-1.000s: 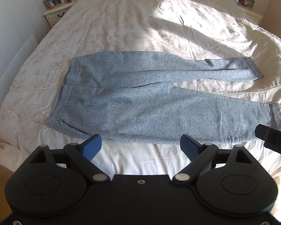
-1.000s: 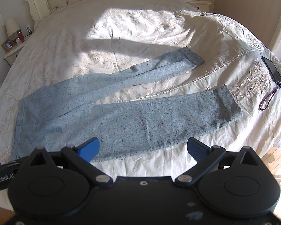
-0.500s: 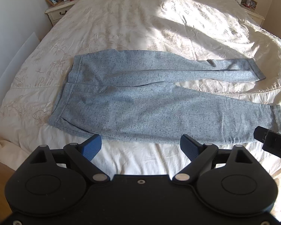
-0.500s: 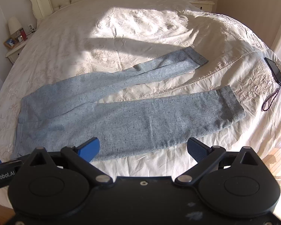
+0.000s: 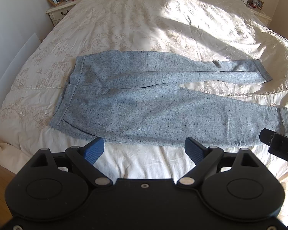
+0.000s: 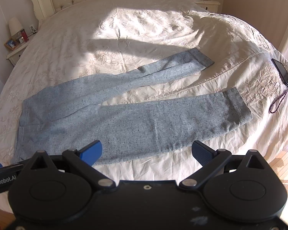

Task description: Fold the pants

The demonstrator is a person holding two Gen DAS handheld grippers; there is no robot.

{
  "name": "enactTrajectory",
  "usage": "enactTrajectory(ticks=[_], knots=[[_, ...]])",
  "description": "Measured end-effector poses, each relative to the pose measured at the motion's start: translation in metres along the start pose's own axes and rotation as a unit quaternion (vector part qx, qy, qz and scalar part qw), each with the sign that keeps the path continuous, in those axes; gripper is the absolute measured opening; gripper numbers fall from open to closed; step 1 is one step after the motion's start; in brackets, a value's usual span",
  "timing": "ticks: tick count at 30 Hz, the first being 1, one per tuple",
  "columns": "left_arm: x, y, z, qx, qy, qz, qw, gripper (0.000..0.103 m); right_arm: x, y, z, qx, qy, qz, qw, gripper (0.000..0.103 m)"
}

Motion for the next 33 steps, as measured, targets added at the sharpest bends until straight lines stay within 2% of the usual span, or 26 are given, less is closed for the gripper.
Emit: enactTrajectory(ticks=[14, 22, 28, 33], knots=[[-0.002, 0.000, 0.002, -0.004, 0.007, 0.001, 1.0000, 0.091, -0.002, 0.004, -0.001, 0.005, 0.001, -0.009, 1.000, 0.103], [-0.014, 0.015, -0.001, 0.005, 0.031, -0.012, 0.9994, 0.091, -0.021, 0.015, -0.003, 0.013, 0.027, -0.015, 0.999, 0.103], [-0.036, 0.028, -0.015, 0.006, 0.057, -0.018, 0.9982, 0.091, -0.045, 0.037, -0.009, 0.023, 0.052, -0.012, 0.998, 0.103], [-0.065, 0.033, -0.046, -0.006, 0.073, -0.009, 0.9972, 0.088, -0.070, 0.055, -0.027, 0.031, 0.059, 0.002, 0.998, 0.103]])
Point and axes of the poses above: each gripper's, at about its wrist camera, not at the fingertips, and x roughly against the way its jaws point, y to its left, z to its underside, the point moved 2 cm from there along -x, roughly the way its jaws point, and after that the axes turned 1 degree about -x, right-handed, at the moved point
